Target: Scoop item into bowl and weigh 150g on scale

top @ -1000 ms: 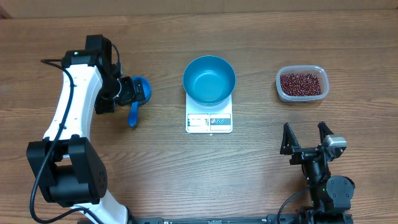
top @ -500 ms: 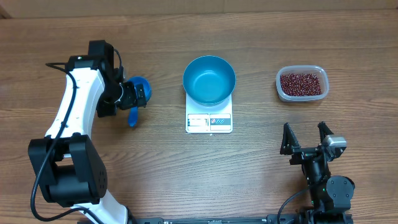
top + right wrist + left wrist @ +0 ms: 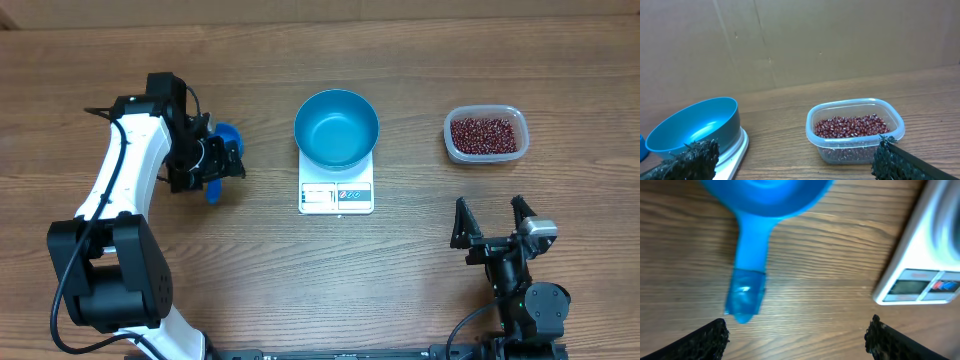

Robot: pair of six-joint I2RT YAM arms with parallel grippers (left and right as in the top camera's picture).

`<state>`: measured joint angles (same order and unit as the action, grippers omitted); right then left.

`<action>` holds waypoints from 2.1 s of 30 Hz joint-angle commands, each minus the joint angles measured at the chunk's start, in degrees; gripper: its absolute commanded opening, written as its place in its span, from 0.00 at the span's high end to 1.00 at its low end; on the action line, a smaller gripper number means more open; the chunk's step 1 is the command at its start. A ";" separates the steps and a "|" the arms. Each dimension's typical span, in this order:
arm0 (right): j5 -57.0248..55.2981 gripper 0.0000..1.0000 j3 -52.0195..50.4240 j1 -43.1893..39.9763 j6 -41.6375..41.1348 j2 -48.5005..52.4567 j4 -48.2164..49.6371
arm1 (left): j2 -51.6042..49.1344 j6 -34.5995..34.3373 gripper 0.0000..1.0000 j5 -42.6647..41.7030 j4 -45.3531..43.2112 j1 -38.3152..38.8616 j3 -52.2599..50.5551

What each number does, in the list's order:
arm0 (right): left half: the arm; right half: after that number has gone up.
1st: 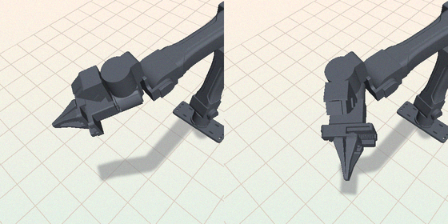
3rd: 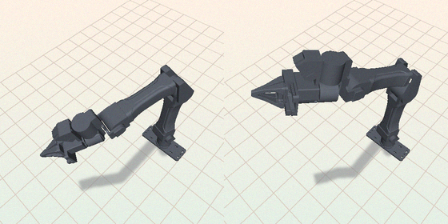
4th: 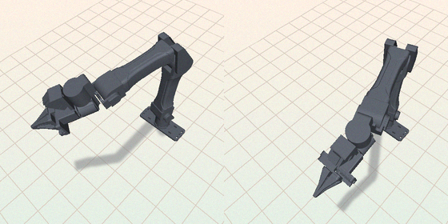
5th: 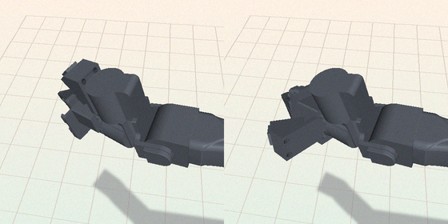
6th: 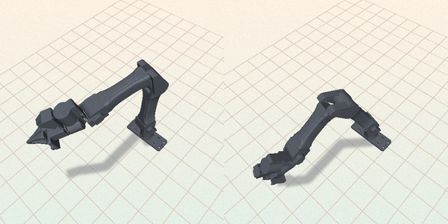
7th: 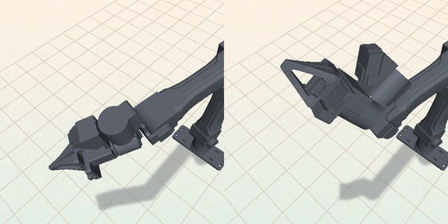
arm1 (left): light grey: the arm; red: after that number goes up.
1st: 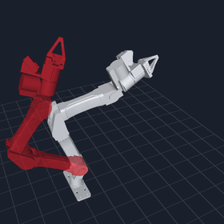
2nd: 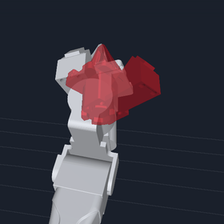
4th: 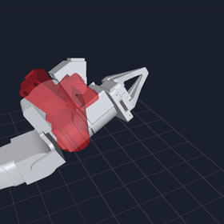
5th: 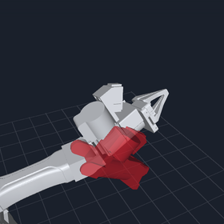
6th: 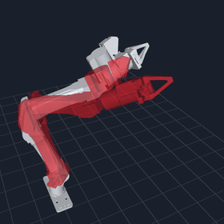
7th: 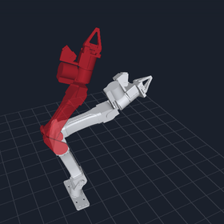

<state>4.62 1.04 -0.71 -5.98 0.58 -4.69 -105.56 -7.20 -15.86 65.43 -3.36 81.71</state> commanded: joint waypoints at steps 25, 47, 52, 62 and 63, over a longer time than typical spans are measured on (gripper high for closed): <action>-0.07 0.00 -0.61 0.11 -0.15 -0.46 0.28 | -0.20 3.34 0.00 2.36 -5.46 0.37 -0.35; -0.07 0.00 -0.61 0.11 -0.15 -0.46 0.28 | -0.20 -0.50 0.00 11.23 -5.70 0.39 -4.46; -0.07 0.00 -0.59 0.11 -0.15 -0.46 0.28 | -0.20 -0.26 0.05 7.61 -5.66 0.42 -4.55; -0.07 0.00 -0.61 0.11 -0.15 -0.46 0.28 | -0.20 0.92 0.11 6.82 -10.95 3.08 -7.91; -0.07 0.00 -0.61 0.11 -0.15 -0.46 0.28 | -0.20 0.92 0.11 6.80 -11.04 3.37 -8.09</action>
<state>4.64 1.04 -0.71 -6.00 0.58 -4.69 -105.56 -7.05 -8.10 55.02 -1.21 75.16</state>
